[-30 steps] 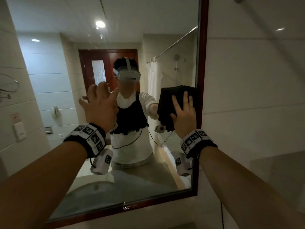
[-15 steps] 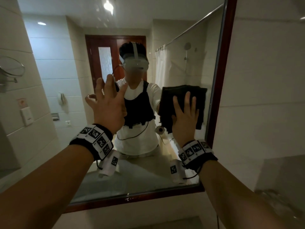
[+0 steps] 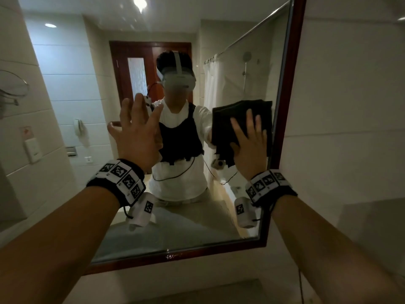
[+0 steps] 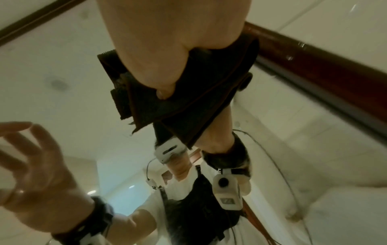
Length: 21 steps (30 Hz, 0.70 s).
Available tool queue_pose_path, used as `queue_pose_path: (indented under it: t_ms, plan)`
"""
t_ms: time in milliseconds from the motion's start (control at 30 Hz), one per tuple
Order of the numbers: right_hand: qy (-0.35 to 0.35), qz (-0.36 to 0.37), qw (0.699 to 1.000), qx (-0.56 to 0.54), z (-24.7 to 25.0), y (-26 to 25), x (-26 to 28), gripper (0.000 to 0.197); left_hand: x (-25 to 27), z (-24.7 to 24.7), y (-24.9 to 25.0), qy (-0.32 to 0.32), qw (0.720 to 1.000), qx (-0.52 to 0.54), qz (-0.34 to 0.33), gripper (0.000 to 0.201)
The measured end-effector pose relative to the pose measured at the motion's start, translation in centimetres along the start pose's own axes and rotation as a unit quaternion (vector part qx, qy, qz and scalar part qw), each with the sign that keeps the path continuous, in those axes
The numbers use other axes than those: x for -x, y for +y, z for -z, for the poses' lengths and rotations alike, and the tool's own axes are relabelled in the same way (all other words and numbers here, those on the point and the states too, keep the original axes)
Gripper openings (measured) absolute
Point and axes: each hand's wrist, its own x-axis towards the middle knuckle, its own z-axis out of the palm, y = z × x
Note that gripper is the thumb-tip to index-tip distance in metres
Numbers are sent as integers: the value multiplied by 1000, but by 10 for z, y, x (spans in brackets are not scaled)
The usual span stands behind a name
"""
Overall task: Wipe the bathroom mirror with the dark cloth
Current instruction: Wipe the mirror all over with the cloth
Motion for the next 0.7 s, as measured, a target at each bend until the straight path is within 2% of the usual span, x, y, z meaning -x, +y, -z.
queue_pose_path:
  t_ms: [100, 267, 333, 467, 533, 700]
  plan:
    - [-7, -4, 1000, 7, 7, 18, -4, 72, -1, 1, -2, -2, 1000, -2, -9, 109]
    - [-8, -26, 1000, 6, 3, -7, -5, 65, -2, 0, -3, -6, 1000, 0, -7, 108]
    - [-8, 5, 1000, 14, 0, -34, -5, 64, -3, -1, -3, -8, 1000, 6, -9, 107]
    - [-18, 121, 991, 58, -18, -93, -2, 80, -3, 1, -4, -16, 1000, 1, -14, 108]
    - [-9, 133, 989, 59, -22, -98, 0, 80, -3, 1, -5, -15, 1000, -5, -15, 109]
    - [-10, 142, 989, 47, -27, -73, 26, 78, -1, 3, -3, -20, 1000, -8, -17, 113]
